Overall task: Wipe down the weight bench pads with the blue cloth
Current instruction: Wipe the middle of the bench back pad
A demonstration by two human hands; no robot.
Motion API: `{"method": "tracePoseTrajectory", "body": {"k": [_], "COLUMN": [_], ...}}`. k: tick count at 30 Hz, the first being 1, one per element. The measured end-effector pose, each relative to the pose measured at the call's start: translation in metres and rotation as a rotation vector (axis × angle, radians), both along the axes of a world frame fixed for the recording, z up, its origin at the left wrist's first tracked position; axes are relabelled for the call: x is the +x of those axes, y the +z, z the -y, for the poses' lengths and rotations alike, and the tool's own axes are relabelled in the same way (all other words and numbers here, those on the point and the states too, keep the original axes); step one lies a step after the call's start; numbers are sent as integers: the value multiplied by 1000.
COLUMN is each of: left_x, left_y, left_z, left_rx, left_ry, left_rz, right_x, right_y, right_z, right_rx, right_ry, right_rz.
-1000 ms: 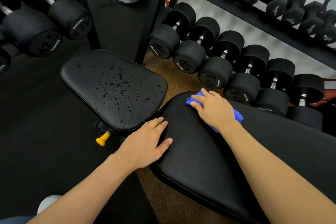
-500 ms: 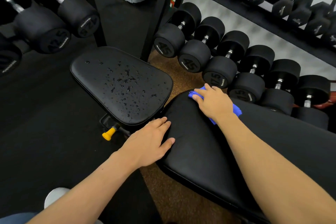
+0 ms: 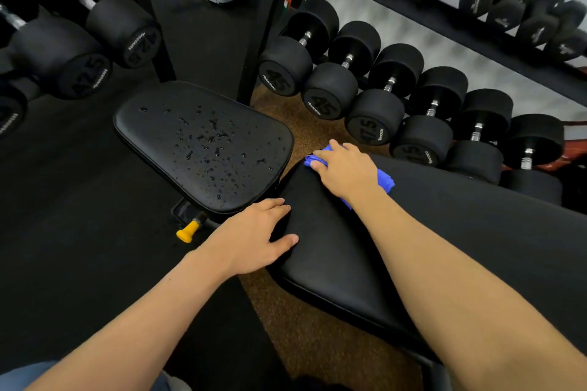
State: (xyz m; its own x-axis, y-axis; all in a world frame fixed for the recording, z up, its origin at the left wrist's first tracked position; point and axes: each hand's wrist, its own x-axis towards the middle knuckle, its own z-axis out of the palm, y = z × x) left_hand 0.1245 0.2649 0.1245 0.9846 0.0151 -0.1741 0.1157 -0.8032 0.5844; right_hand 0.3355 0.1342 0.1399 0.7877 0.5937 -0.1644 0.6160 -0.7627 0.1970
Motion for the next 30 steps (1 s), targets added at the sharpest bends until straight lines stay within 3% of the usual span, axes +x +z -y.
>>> {"method": "tracePoseTrajectory", "body": {"k": [7, 14, 22, 27, 30], "left_x": [-8, -18, -8, -12, -16], "left_y": [-3, -8, -4, -9, -10], "left_z": [-2, -1, -6, -1, 2], "left_rx": [-9, -43, -26, -60, -101], "left_ry": [11, 0, -39, -2, 58], "left_rz": [-5, 10, -11, -1, -1], "right_x": [-63, 9, -106, -46, -42], "right_y": [16, 19, 41, 56, 41], "right_z": [37, 40, 97, 134, 111], "right_rx": [86, 27, 69, 25, 45], "right_ry": [249, -99, 171, -165, -196], "right_rz": [-150, 34, -104, 68, 131]}}
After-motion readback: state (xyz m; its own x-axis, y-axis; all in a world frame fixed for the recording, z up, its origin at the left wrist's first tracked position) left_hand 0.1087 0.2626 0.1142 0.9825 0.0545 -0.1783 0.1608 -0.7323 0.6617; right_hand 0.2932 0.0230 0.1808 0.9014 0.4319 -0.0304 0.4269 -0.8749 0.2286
